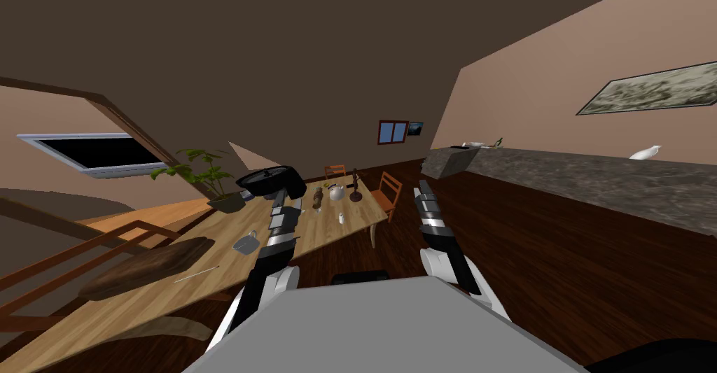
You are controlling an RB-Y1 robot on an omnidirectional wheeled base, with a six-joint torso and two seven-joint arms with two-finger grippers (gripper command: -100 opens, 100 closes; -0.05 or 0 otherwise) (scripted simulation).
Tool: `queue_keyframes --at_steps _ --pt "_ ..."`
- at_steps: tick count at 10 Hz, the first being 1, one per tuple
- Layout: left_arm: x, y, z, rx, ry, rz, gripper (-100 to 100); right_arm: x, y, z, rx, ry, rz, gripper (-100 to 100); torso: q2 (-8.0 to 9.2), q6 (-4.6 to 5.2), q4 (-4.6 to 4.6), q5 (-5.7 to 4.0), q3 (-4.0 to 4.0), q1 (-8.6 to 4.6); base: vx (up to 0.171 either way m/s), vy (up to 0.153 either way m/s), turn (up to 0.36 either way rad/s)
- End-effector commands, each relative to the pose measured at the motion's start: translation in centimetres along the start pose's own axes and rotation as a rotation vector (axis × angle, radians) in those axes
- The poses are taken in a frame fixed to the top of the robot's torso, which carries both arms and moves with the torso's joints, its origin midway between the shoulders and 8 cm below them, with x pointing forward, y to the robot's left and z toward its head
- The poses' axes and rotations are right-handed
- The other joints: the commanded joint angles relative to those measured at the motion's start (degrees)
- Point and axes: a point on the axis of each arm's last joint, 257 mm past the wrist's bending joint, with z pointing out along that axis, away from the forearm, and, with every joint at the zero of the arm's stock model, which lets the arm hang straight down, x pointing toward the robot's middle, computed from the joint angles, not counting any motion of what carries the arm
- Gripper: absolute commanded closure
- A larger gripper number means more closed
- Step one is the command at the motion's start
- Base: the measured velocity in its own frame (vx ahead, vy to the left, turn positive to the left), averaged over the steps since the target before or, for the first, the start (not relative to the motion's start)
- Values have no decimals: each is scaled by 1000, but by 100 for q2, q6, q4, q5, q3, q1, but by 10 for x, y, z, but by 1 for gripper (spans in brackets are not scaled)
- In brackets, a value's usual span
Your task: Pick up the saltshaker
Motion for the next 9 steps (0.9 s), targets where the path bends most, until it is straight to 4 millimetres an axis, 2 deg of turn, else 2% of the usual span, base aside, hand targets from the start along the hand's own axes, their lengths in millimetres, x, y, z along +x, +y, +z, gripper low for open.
queue_keyframes --at_steps 1,5,9 --pt "3 6 -1 -17 28 16 -100 0 0 0 0 0 0 0 0 0 0 0 0 0 1 -14 -28" --pt "12 39 -7 -111 113 69 -100 0 0 0 0 0 0 0 0 1 0 -5 0 -24 2 -61 -48" --pt "19 91 -23 -264 193 124 -100 0 0 0 0 0 0 0 -2 1 0 -9 -1 -38 5 -107 -71"
